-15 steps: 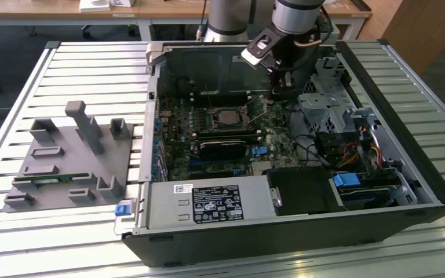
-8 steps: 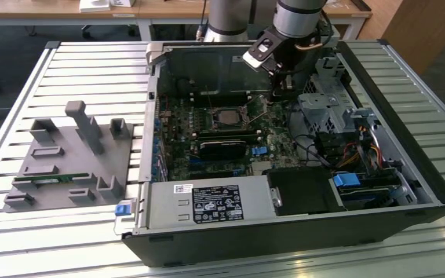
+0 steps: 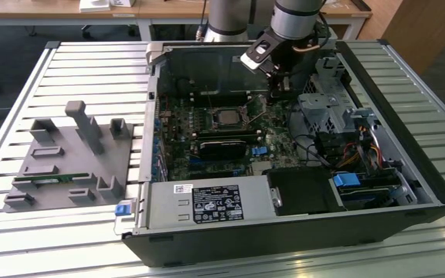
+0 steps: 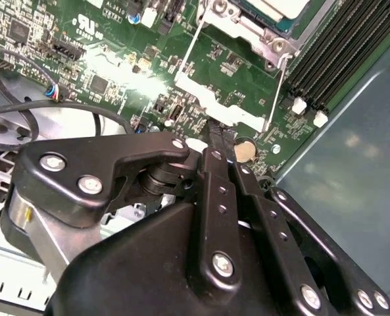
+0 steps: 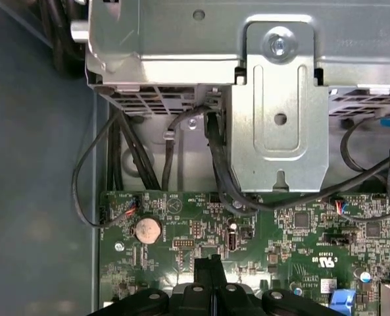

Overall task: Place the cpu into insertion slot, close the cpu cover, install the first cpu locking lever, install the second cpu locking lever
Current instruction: 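Close the cpu cover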

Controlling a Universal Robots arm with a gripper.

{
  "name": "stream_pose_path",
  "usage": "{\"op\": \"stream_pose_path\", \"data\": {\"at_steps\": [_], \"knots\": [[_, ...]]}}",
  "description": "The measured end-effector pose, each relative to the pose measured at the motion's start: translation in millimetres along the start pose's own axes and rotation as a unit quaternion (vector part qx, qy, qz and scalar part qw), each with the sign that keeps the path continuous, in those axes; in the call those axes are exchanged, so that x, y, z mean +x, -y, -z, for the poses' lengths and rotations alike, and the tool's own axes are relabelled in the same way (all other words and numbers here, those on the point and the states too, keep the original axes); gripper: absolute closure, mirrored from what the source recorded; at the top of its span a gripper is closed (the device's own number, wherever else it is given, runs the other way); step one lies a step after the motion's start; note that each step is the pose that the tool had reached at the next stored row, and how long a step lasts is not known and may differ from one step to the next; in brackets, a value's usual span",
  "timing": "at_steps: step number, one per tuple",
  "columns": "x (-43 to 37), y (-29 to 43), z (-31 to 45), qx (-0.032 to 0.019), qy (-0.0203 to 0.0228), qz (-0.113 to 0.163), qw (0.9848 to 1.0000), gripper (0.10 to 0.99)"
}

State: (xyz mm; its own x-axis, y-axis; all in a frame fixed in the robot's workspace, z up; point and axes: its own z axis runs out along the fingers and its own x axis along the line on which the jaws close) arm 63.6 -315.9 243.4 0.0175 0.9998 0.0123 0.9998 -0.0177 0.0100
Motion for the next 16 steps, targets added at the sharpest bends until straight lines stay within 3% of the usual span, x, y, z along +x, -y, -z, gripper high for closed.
{"op": "stream_pose_path", "data": {"at_steps": [16], "knots": [[-0.1, 5.4, -0.1, 0.0000, 0.0000, 0.000, 1.0000, 0.980]]}}
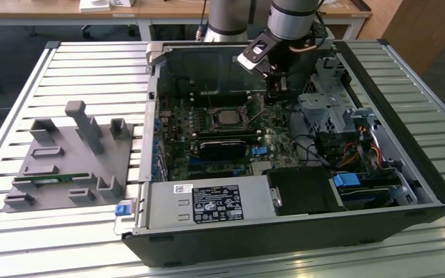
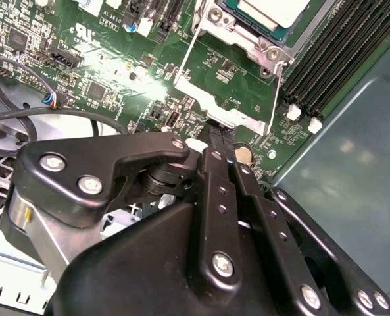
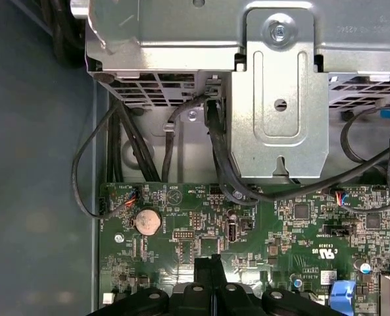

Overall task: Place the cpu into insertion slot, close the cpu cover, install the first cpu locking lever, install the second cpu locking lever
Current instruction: 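Close the cpu cover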

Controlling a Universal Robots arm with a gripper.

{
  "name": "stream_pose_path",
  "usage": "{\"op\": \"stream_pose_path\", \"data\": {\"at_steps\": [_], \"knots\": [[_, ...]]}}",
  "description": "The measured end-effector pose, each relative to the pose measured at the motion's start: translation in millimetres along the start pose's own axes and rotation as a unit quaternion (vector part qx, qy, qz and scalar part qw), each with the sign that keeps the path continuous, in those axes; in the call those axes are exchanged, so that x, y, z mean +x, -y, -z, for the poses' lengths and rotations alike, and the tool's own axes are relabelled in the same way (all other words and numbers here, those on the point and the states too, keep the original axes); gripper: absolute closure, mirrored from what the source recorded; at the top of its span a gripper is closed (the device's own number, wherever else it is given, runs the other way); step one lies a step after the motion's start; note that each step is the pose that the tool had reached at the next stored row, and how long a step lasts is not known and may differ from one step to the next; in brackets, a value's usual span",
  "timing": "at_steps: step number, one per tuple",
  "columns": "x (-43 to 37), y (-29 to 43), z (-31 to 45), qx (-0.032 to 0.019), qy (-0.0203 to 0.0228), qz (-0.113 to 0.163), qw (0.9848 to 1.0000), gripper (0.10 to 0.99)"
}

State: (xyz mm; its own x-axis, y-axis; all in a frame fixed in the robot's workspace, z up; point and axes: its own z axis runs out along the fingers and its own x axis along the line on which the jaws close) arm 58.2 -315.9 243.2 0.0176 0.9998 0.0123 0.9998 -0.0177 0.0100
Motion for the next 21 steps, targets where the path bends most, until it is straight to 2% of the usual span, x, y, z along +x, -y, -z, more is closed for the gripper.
{"op": "stream_pose_path", "data": {"at_steps": [21], "knots": [[-0.1, 8.2, 0.1, 0.0000, 0.0000, 0.000, 1.0000, 0.980]]}}
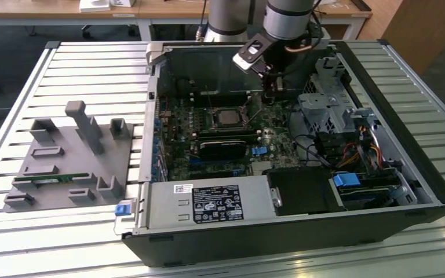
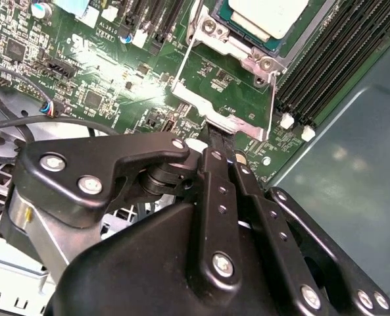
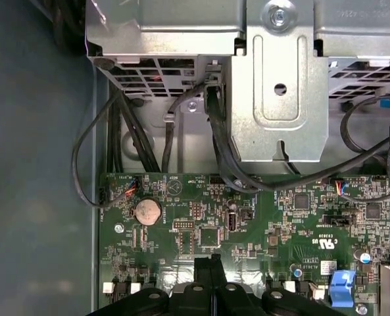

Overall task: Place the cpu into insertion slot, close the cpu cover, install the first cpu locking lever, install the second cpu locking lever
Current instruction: 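Close the cpu cover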

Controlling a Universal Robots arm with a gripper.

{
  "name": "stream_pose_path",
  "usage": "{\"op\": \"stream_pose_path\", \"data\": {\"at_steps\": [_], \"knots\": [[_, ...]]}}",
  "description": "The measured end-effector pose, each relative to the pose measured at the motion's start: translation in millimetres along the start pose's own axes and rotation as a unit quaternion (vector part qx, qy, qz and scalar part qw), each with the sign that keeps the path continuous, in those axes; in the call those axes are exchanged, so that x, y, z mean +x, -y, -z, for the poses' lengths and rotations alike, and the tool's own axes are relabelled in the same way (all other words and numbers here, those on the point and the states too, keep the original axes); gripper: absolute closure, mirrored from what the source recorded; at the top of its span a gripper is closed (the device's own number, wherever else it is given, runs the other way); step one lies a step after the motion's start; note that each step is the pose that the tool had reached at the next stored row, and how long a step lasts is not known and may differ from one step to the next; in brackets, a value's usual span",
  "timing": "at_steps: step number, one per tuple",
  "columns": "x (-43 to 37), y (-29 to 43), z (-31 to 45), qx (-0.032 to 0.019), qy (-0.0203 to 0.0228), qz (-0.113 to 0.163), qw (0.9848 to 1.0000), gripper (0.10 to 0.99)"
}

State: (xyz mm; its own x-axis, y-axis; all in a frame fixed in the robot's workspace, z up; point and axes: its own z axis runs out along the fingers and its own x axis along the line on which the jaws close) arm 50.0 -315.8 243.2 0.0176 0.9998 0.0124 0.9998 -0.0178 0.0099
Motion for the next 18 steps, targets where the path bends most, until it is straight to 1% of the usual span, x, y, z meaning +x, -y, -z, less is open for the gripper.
{"op": "stream_pose_path", "data": {"at_steps": [18], "knots": [[-0.1, 6.0, 0.0, 0.0000, 0.0000, 0.000, 1.0000, 0.980]]}}
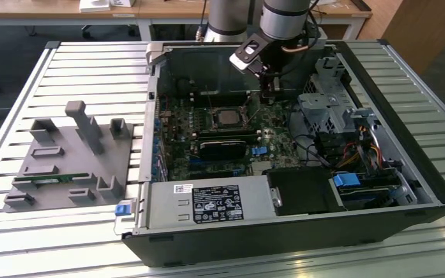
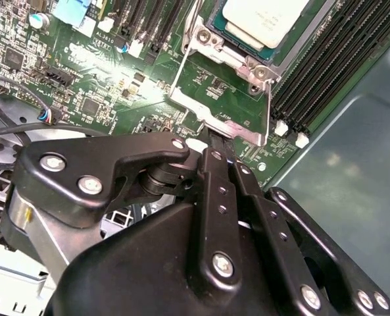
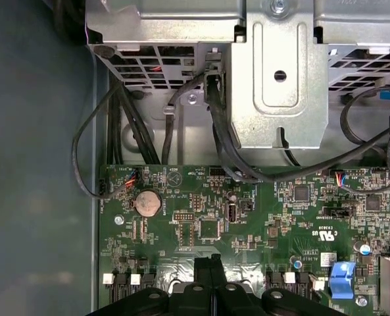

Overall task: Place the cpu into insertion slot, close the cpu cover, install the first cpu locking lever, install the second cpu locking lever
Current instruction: 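Close the cpu cover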

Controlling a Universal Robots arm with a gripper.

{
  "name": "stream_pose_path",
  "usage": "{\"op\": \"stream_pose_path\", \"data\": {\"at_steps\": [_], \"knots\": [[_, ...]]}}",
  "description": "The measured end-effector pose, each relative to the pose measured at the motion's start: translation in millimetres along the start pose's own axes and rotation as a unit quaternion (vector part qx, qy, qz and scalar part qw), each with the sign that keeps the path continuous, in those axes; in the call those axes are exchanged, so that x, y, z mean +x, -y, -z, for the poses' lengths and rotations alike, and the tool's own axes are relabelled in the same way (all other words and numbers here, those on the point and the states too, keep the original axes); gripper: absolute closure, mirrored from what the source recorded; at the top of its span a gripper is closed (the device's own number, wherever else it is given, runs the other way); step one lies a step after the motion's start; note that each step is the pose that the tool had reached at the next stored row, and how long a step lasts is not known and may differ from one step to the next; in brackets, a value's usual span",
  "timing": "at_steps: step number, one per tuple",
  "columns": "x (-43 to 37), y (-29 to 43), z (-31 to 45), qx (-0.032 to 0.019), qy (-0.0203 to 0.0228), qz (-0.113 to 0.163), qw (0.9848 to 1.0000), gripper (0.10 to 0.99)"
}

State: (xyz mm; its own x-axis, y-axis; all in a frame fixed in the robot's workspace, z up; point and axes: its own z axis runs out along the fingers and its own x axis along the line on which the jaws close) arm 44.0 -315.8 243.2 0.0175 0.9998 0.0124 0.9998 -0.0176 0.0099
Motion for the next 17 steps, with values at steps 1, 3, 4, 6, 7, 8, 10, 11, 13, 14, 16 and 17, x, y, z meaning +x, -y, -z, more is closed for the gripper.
{"op": "stream_pose_path", "data": {"at_steps": [1, 3, 4, 6, 7, 8, 10, 11, 13, 14, 16, 17], "knots": [[0.0, 0.2, 0.0, 0.0000, 0.0000, 0.000, 1.0000, 0.980], [0.0, 0.8, 0.0, 0.0000, 0.0000, 0.000, 1.0000, 0.980], [0.0, 1.3, 0.0, 0.0000, 0.0000, 0.000, 1.0000, 0.980], [0.0, 2.4, 0.0, 0.0000, 0.0000, 0.000, 1.0000, 0.980], [-0.1, 3.1, 0.0, 0.0000, 0.0000, 0.000, 1.0000, 0.980], [-0.1, 3.8, 0.0, 0.0000, 0.0000, 0.000, 1.0000, 0.980], [-0.1, 5.0, 0.0, 0.0000, 0.0000, 0.000, 1.0000, 0.980], [-0.1, 5.5, 0.0, 0.0000, 0.0000, 0.000, 1.0000, 0.980], [-0.1, 6.6, 0.1, 0.0000, 0.0000, 0.000, 1.0000, 0.980], [-0.1, 7.3, 0.1, 0.0000, 0.0000, 0.000, 1.0000, 0.980], [-0.2, 8.9, 0.1, 0.0000, 0.0000, 0.000, 1.0000, 0.980], [-0.2, 9.8, 0.1, 0.0000, 0.0000, 0.000, 1.0000, 0.980]]}}
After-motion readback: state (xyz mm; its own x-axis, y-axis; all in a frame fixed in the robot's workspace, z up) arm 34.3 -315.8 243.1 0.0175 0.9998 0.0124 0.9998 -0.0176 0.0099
